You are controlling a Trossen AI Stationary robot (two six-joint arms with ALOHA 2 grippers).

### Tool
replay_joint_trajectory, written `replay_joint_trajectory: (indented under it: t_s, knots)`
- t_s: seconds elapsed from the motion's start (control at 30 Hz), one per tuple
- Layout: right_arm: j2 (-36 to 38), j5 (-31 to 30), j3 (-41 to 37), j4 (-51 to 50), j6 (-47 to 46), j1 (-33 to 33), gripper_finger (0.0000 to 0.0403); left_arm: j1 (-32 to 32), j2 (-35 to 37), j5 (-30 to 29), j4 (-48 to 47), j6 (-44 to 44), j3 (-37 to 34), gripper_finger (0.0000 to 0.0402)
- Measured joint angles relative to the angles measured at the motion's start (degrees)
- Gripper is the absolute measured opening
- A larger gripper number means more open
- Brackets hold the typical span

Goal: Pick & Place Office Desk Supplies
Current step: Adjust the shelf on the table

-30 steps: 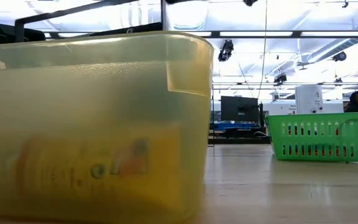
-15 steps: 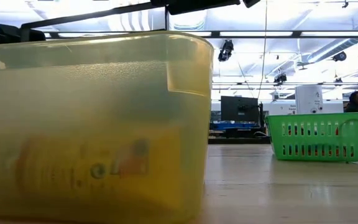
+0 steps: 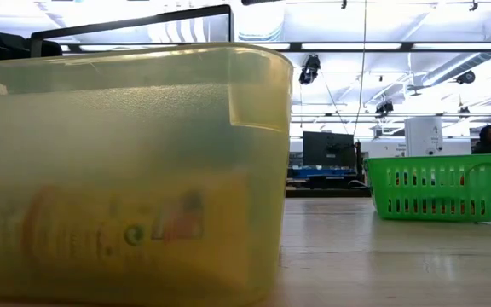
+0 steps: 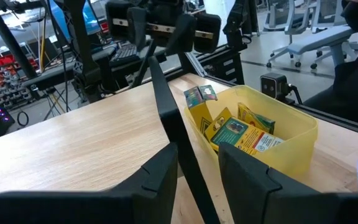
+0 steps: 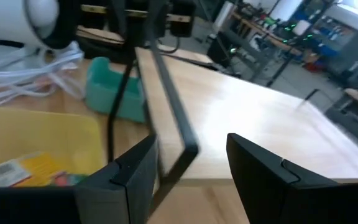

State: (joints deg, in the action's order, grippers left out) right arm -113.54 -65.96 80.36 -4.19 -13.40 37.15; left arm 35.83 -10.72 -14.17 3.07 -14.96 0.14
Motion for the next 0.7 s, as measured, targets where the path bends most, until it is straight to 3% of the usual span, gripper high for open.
replay_joint_trajectory:
  t_s: [0.47, 0.7]
  knots:
    - [-0.07, 11.69, -0.02, 0.11, -1.60, -4.68, 0.0189, 0.00, 0.00, -0.19, -0.02, 0.00, 0.00, 0.0120]
    - [-0.07, 13.60, -0.09, 0.09, -2.96, -5.91, 0.0156, -0.02, 0.00, -0.19, -0.02, 0.00, 0.00, 0.0120]
